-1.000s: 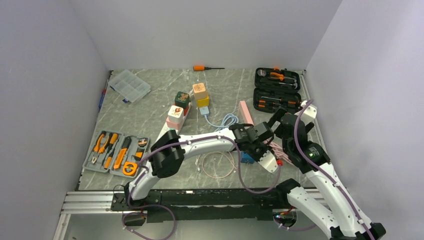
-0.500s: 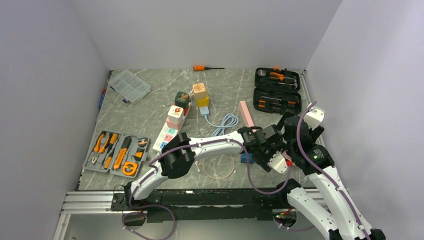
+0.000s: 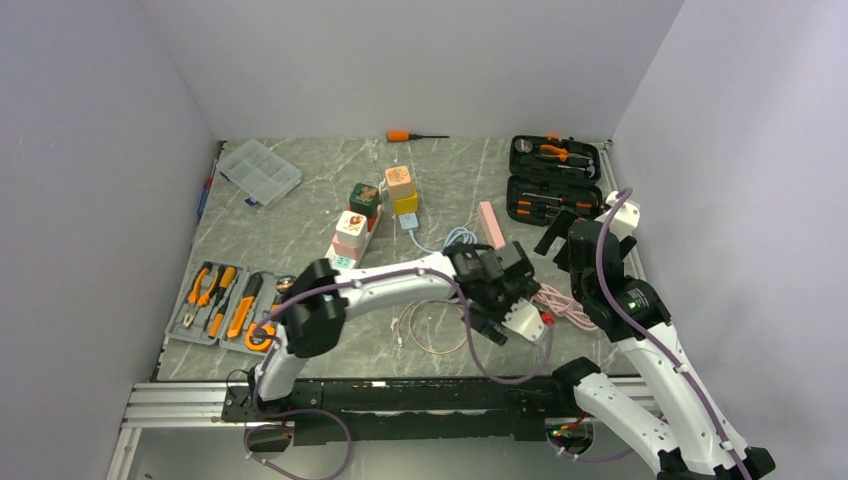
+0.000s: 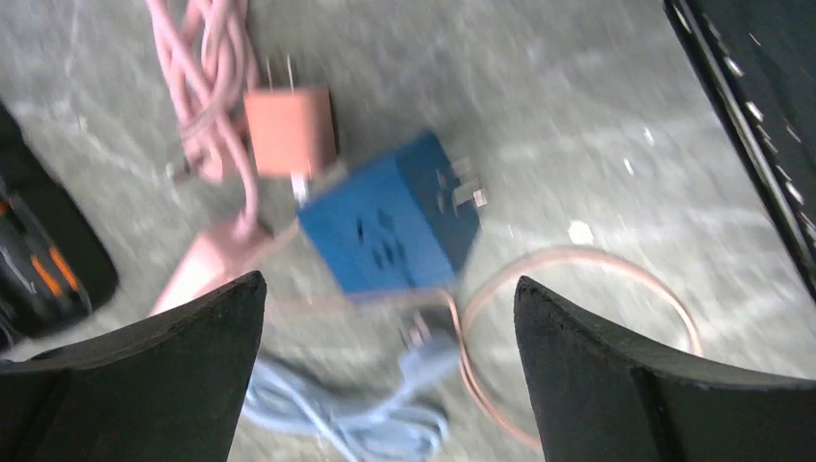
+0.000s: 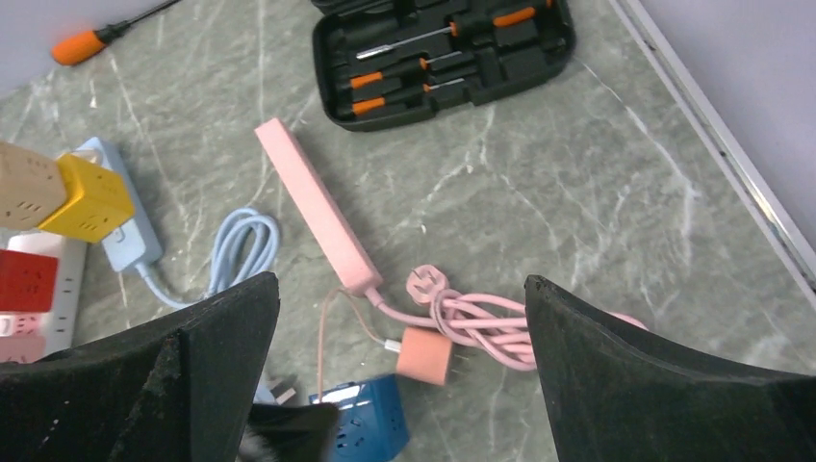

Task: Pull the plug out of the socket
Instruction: Place the plug at the center of the board.

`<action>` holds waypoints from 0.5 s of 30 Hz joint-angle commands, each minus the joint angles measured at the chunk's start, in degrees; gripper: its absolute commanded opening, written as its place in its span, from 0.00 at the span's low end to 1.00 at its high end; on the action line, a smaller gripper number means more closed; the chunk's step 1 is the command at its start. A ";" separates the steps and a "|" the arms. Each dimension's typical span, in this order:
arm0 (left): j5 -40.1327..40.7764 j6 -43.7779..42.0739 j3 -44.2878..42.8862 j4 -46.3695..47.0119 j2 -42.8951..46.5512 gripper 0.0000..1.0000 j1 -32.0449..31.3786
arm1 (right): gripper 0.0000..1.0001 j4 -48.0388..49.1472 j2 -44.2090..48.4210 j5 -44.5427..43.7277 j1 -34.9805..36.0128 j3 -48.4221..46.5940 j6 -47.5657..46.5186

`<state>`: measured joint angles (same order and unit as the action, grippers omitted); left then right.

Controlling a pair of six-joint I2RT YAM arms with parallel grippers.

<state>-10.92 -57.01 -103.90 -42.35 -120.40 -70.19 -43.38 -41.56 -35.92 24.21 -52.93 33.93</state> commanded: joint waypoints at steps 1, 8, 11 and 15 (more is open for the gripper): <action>-5.38 3.80 -0.95 -15.28 13.54 0.99 4.83 | 1.00 5.86 -2.11 6.15 0.23 -2.74 -3.78; -17.44 1.99 -3.57 -30.95 28.87 0.99 20.08 | 1.00 11.28 -7.92 14.90 1.32 -2.16 -7.17; -17.91 -0.03 0.59 -32.54 34.52 0.99 28.54 | 1.00 13.31 -11.98 17.06 2.70 -2.87 -8.00; -17.61 3.05 4.20 -27.56 37.74 0.99 41.19 | 1.00 16.62 -18.27 19.66 4.39 -4.83 -9.87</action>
<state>-24.88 -55.37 -102.91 -68.99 -83.66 -37.82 -32.93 -55.20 -20.73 27.14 -53.89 27.16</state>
